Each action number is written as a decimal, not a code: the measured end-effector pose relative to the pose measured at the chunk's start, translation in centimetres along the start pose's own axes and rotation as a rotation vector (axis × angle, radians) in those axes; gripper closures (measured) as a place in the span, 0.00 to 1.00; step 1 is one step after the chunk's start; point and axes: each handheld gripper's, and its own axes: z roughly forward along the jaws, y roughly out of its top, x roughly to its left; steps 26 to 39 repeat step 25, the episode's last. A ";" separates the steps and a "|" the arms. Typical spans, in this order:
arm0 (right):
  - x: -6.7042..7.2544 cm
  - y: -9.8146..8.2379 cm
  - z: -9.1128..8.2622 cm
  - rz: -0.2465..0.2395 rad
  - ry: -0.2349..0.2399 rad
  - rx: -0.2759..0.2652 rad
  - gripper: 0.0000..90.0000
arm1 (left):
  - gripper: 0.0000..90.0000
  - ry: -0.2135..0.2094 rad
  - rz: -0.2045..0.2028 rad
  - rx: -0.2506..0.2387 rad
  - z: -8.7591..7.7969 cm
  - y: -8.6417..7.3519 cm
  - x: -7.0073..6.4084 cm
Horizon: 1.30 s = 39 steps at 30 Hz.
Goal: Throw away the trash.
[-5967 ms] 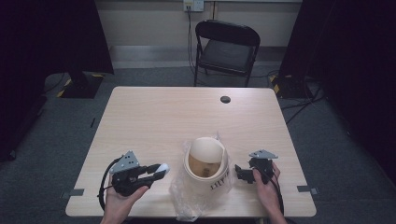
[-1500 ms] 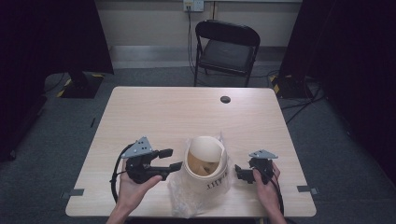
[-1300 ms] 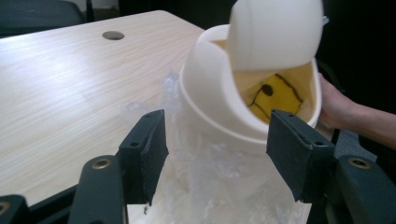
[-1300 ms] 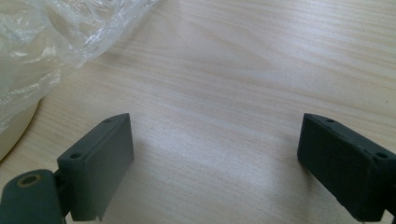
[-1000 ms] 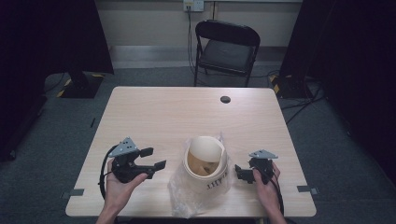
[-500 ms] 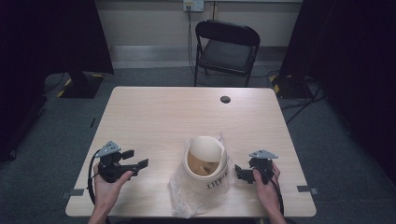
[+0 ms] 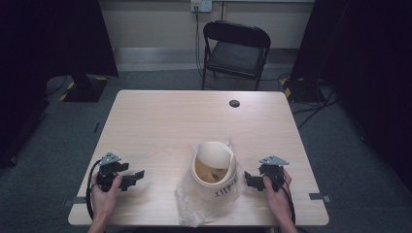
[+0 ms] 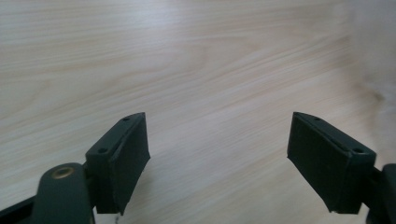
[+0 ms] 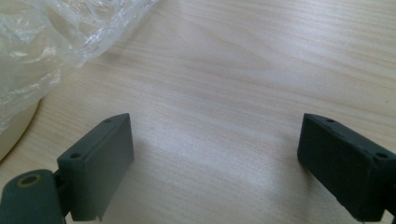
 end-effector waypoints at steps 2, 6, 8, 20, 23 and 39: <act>0.0 0.0 0.0 -0.001 0.001 -0.001 0.11 | 0.24 0.047 -0.029 0.015 0.1 -0.1 0.4; 0.0 0.0 0.0 0.000 0.000 0.000 0.11 | 0.23 0.061 -0.029 0.039 0.5 -0.6 0.8; 0.0 0.0 0.0 0.000 0.000 0.000 0.11 | 0.23 0.087 -0.017 0.055 0.8 -0.7 1.0; 0.0 0.0 0.0 0.000 0.000 0.000 0.11 | 0.16 0.182 0.034 0.034 1.6 -1.2 0.9; 0.0 0.0 0.0 -0.001 0.001 -0.001 0.11 | 0.16 0.182 0.034 0.034 1.6 -1.2 0.9; 0.0 0.0 0.0 0.000 0.000 0.000 0.11 | 0.16 0.183 0.036 0.036 1.6 -1.2 0.9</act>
